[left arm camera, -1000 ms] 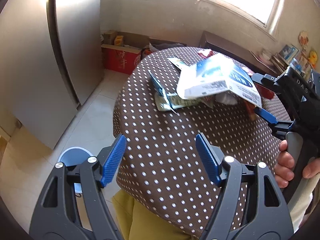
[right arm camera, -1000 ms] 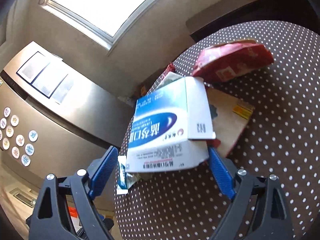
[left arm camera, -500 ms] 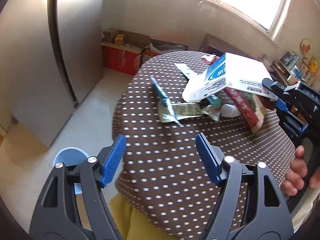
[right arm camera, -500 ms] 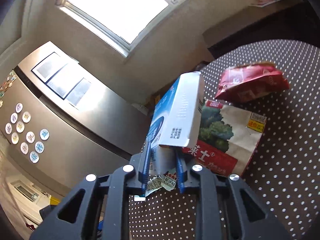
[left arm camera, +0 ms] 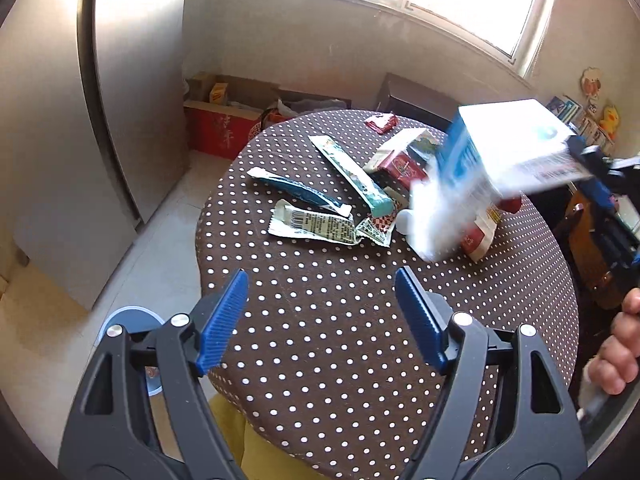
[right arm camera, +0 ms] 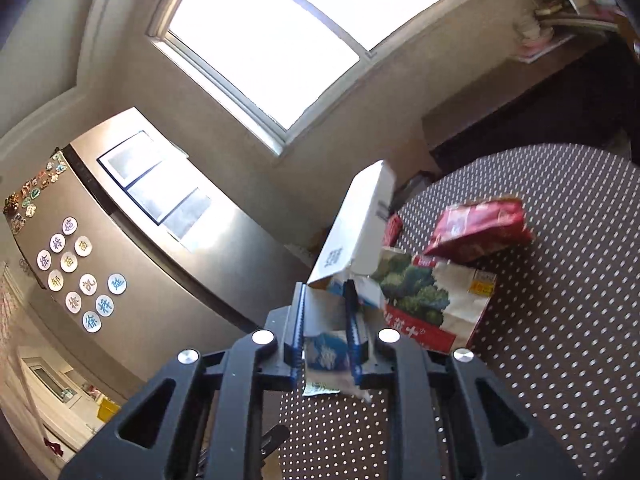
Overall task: Collect trash
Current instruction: 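Lift the medicine box off the table with the right tool, then grasp the crumpled snack wrapper with the left tool while the right holds the box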
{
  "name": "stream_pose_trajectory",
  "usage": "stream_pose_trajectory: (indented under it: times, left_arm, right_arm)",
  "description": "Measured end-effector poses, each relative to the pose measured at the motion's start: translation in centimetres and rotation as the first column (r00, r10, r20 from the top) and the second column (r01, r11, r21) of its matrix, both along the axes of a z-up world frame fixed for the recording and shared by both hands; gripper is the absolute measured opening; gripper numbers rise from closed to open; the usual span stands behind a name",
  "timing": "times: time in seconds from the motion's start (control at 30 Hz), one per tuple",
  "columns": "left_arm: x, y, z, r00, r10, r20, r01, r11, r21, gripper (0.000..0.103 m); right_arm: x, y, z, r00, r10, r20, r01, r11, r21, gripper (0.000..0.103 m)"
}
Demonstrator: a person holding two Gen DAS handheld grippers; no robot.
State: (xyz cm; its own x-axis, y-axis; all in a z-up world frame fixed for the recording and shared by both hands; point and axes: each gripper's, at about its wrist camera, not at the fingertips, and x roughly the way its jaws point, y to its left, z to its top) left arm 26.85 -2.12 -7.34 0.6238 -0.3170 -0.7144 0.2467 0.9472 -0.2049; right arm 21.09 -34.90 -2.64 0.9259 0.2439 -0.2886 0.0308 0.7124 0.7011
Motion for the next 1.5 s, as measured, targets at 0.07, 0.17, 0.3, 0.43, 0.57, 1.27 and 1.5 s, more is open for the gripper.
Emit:
stream_pose_trajectory:
  times: [0.07, 0.17, 0.3, 0.43, 0.57, 1.27, 1.5]
  left_arm:
    - [0.0, 0.2, 0.2, 1.0, 0.0, 0.007, 0.0, 1.0, -0.006, 0.079]
    - [0.1, 0.4, 0.4, 1.0, -0.007, 0.017, 0.007, 1.0, -0.01, 0.082]
    - [1.0, -0.3, 0.0, 0.999, -0.034, 0.003, 0.034, 0.999, -0.026, 0.082]
    - [2.6, -2.1, -1.3, 0.999, -0.039, -0.024, 0.039, 0.999, -0.005, 0.083]
    - [5.5, -3.7, -3.1, 0.999, -0.016, -0.042, 0.019, 0.997, 0.076, 0.083]
    - [6.8, -3.8, -4.1, 0.999, -0.025, -0.045, 0.029, 0.994, 0.101, 0.004]
    - [4.3, -1.7, -2.7, 1.0, -0.021, -0.003, 0.021, 0.997, 0.069, 0.003]
  right_arm:
    - [-1.2, -0.5, 0.7, 1.0, -0.023, 0.021, 0.023, 1.0, -0.013, 0.018]
    - [-2.8, -1.6, 1.4, 0.997, -0.071, 0.038, 0.073, 0.997, -0.041, 0.018]
    - [-4.3, -3.2, 1.9, 0.99, -0.129, 0.048, 0.131, 0.99, -0.048, 0.018]
    - [-5.8, -5.7, 1.7, 0.974, -0.221, 0.041, 0.223, 0.973, -0.051, 0.018]
    - [-6.8, -7.9, 1.7, 0.957, -0.287, 0.034, 0.289, 0.955, -0.064, 0.018]
    - [-6.2, -10.4, 0.4, 0.935, -0.355, -0.016, 0.352, 0.932, -0.085, 0.018]
    - [-6.4, -8.8, 1.4, 0.948, -0.318, 0.024, 0.319, 0.944, -0.081, 0.018]
